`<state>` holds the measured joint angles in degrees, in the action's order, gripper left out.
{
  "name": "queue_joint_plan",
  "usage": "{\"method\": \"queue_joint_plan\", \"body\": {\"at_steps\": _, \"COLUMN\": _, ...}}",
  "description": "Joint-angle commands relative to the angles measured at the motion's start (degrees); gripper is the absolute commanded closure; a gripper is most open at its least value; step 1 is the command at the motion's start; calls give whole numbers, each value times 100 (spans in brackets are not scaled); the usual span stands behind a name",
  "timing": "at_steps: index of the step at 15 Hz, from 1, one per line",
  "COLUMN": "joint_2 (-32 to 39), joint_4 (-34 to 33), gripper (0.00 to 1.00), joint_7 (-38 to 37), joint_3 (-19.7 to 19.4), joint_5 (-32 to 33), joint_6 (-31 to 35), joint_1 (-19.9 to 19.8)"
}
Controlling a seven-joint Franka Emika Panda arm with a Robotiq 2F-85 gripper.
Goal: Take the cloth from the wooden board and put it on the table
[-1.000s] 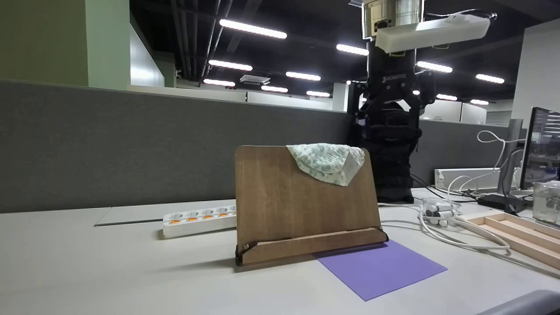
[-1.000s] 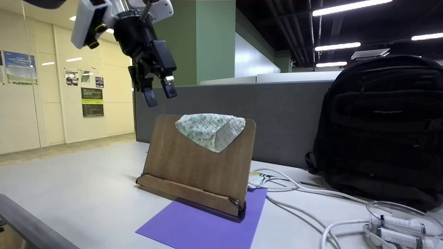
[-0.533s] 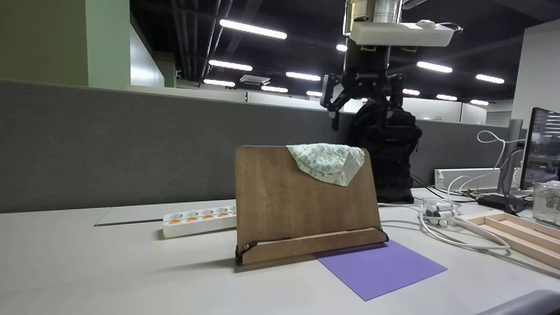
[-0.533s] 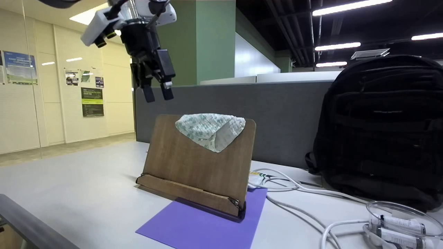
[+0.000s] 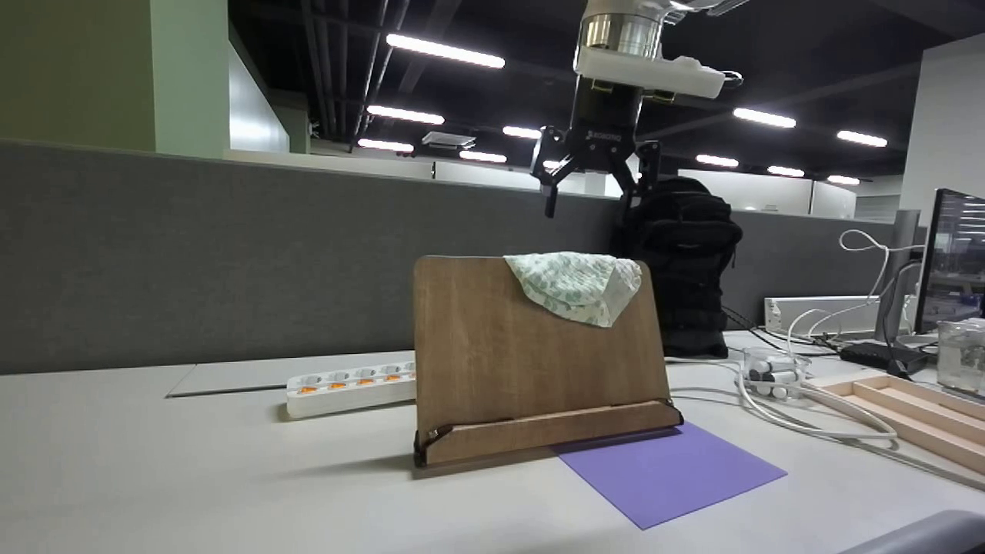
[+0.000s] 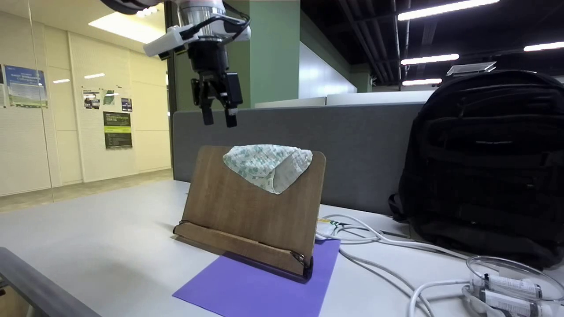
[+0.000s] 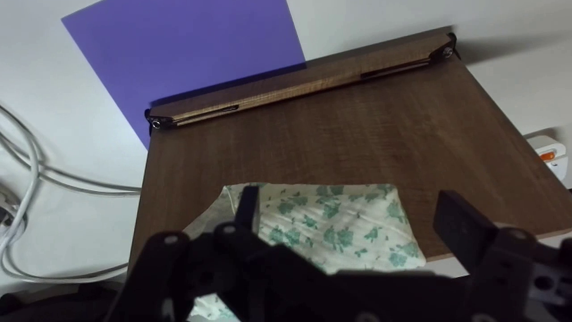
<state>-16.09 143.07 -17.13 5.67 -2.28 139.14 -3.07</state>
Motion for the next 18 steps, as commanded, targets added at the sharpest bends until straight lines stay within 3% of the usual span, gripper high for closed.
{"method": "queue_joint_plan", "body": {"at_steps": 1, "joint_2": 107, "joint_4": -111, "gripper": 0, "joint_7": -20, "joint_3": -96, "joint_5": 29, "joint_6": -43, "joint_1": 61}}
{"method": "queue_joint_plan", "body": {"at_steps": 12, "joint_2": 886, "joint_4": -512, "gripper": 0, "joint_7": 277, "joint_3": -98, "joint_5": 715, "joint_6": 262, "joint_1": 71}}
{"method": "queue_joint_plan", "body": {"at_steps": 18, "joint_2": 1452, "joint_4": -883, "gripper": 0, "joint_7": 759, "joint_3": -106, "joint_5": 668, "joint_6": 406, "joint_1": 259}}
